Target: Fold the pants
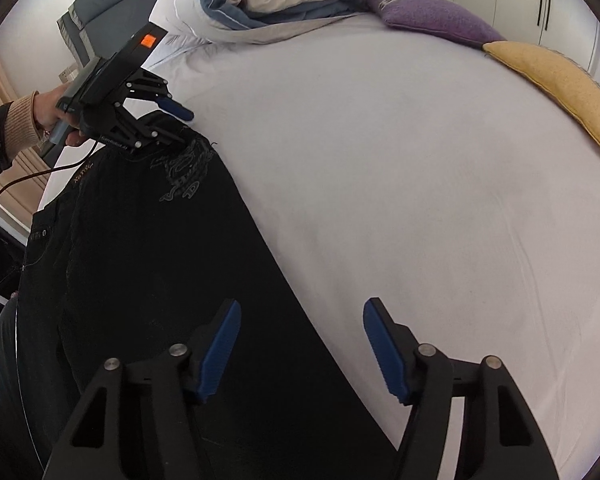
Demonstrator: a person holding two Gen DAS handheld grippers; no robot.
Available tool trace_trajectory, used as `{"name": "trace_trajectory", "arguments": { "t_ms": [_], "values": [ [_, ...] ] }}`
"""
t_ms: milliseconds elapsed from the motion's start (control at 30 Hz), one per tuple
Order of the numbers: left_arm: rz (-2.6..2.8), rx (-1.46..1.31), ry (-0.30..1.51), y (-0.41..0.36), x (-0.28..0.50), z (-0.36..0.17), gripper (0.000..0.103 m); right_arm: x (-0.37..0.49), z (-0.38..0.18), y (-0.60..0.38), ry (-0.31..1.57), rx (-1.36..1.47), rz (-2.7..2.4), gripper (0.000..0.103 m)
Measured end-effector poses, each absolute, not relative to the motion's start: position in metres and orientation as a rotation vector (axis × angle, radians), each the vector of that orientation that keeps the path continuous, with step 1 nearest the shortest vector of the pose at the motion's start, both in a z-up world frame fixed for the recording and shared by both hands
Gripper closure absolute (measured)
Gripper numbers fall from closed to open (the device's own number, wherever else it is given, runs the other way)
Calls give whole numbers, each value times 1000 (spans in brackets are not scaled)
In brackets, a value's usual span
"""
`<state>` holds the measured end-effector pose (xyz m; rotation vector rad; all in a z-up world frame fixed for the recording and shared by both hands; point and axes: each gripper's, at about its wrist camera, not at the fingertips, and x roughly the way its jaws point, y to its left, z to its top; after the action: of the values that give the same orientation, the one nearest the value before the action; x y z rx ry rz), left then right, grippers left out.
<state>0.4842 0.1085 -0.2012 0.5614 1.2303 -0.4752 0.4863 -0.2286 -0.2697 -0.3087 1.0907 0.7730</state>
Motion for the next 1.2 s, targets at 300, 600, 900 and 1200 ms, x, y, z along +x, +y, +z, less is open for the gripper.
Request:
{"name": "trace_trajectory", "arguments": {
  "t_ms": [300,600,900,1200],
  "values": [
    [-470,485,1280,108,505,-214,79,502,-287,-185,1153,-363,813,39],
    [-468,530,1254,93,505,-217,93,505,-298,-166,1191,-419,850,85],
    [-469,513,1158,94,478,-193,94,493,-282,-159,1139,-485,834,96],
    [-473,512,1067,119,424,-147,95,450,-246,-152,1006,-565,800,97]
  ]
}}
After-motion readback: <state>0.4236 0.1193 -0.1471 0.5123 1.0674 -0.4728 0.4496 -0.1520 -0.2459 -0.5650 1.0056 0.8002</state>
